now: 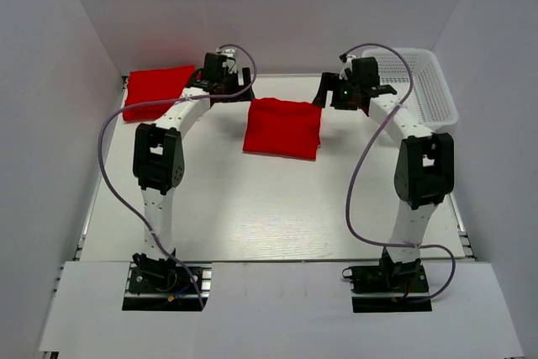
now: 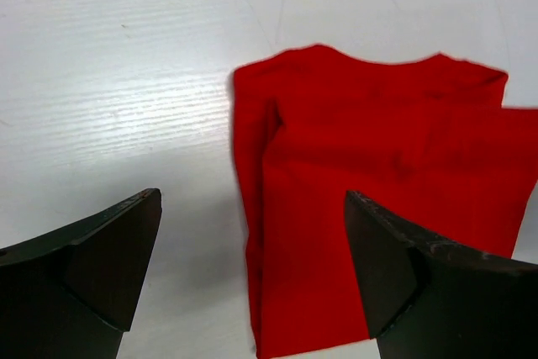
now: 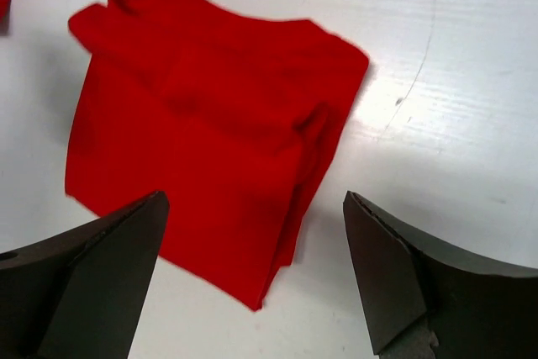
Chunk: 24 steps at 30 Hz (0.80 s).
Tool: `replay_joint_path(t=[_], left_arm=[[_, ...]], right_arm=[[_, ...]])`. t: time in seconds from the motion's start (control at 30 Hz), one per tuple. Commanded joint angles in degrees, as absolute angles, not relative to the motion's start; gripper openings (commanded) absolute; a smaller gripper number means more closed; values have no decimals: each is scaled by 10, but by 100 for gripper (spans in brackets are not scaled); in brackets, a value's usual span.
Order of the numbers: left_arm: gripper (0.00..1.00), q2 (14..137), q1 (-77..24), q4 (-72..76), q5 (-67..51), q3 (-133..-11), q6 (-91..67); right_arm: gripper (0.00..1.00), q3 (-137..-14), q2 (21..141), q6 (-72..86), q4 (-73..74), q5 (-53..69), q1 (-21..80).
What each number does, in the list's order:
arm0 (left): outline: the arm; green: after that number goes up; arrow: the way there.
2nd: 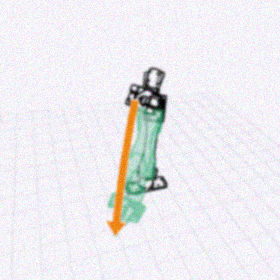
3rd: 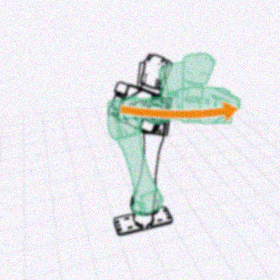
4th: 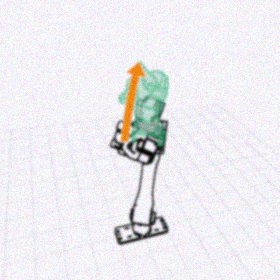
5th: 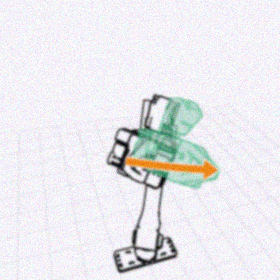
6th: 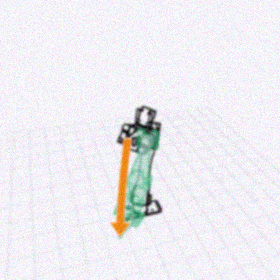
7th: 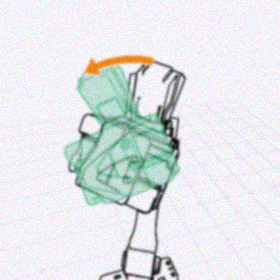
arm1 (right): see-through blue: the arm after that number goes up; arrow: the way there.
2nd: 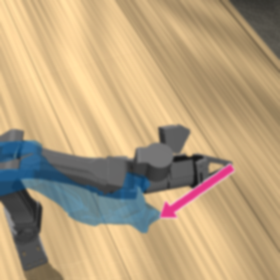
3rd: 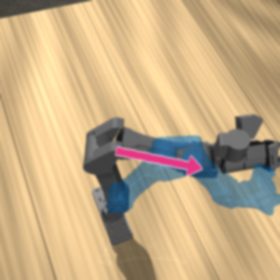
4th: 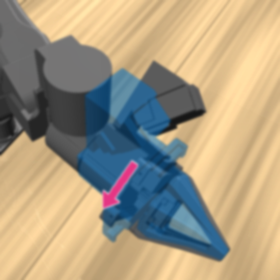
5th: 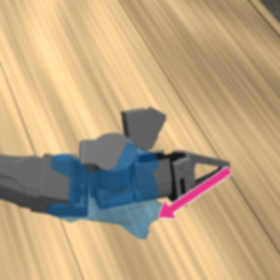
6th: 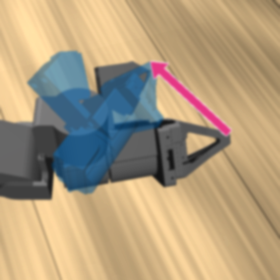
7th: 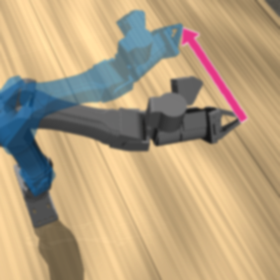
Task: Fold and stack the t-shirts
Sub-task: Fold the long partially folded tshirt into a neat square
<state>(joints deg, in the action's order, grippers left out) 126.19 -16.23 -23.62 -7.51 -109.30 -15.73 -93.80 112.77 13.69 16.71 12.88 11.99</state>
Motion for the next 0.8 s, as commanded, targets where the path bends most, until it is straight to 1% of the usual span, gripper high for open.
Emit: replay_joint_path(t=[0.0,0.07,0.27,0.3,0.4,0.43,0.47,0.53,0.6,0.67,0.77], left_arm=[[100,1210,-174,-221,-116,-1065,-107],[100,1221,-180,-243,-116,-1071,-88],[100,1273,-180,-228,-113,-1077,-69],[100,1287,-180,-221,-118,-1082,-69],[100,1298,-180,-199,-133,-1095,-81],[98,1298,-180,-199,-144,-1095,-81],[98,1291,-180,-179,-157,-1095,-81],[98,1280,-180,-172,-226,-1075,-95],[98,1260,-180,-111,-304,-1037,-102],[100,1260,-180,-84,-352,-1030,-112],[100,1293,-180,-76,-372,-1054,-119]], right_arm=[[90,-883,1084,108,143,149,123],[90,-863,1075,102,148,144,124],[90,-859,1092,113,156,148,124],[90,-860,1098,113,155,155,124],[90,-870,1109,91,138,231,127],[90,-878,1115,89,140,248,127],[90,-883,1119,89,135,290,127],[90,-882,1126,83,117,328,127],[90,-881,1129,74,113,354,128],[90,-882,1140,73,104,374,129],[90,-905,1164,77,98,403,130]])
